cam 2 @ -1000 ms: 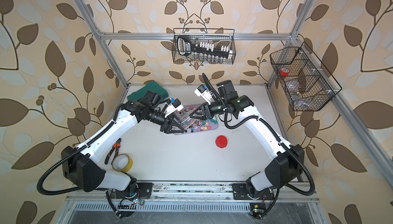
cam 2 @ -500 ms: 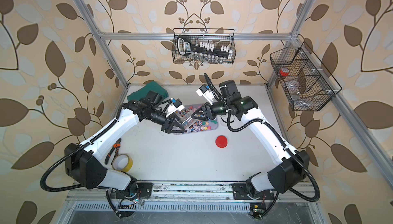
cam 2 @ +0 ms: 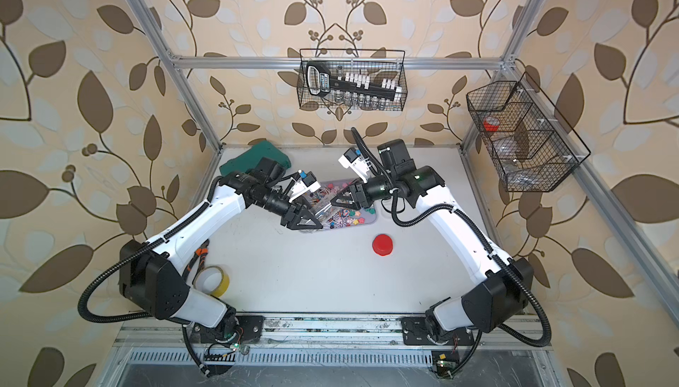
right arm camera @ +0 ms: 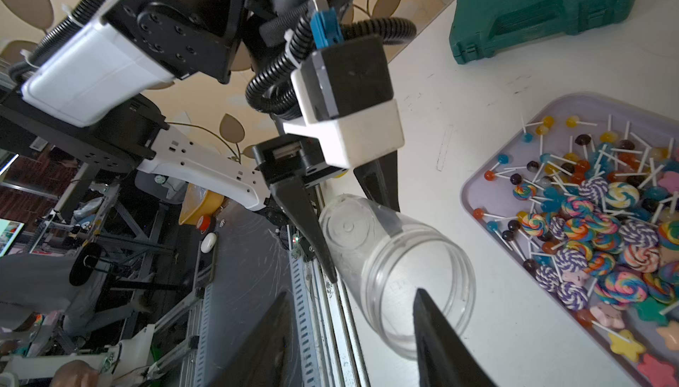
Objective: Pour the candies out of the jar
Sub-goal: Place the jar at the center of the board.
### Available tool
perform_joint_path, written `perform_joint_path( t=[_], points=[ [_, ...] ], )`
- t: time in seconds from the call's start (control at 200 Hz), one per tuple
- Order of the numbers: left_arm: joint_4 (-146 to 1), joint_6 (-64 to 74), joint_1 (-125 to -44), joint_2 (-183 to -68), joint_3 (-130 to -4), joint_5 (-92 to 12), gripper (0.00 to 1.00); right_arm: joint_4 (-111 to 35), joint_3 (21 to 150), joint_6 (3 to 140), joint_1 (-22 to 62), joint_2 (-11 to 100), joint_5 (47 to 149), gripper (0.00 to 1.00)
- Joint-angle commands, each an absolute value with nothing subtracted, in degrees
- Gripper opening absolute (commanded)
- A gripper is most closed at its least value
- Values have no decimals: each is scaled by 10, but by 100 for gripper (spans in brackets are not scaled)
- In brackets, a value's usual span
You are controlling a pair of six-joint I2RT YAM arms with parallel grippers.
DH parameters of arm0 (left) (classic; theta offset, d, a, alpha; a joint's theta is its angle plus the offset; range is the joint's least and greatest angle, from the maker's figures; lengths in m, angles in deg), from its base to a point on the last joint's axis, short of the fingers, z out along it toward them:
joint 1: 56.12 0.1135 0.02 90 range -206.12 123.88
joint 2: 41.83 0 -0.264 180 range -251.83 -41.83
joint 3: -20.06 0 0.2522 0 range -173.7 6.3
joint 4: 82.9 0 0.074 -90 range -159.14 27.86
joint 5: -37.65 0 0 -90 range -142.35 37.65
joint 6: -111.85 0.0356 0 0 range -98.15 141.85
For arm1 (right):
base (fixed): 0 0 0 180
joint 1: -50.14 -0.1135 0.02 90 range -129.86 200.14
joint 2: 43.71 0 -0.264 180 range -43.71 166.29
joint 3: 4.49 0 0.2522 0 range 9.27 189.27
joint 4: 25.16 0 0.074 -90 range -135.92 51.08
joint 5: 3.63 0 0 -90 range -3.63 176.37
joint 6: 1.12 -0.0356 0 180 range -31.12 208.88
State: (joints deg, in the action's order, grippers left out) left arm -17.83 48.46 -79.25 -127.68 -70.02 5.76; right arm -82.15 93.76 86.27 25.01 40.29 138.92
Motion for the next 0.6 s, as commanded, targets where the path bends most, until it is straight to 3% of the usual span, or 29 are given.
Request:
perform_joint_path(
  t=[0.0,0.27,0.455,0.595],
  points=[
    [-169,489,-785,-1269,-728,72,32,-856,944,886,248,421,1420,42],
    [-170,490,-784,-1271,-729,73,32,-869,943,893,248,427,1441,21],
    [-181,484,-784,-1267,-728,65,34,-872,936,892,248,439,1466,0],
    [-199,474,-782,-1260,-722,63,35,-873,933,890,248,442,1479,0]
  ],
)
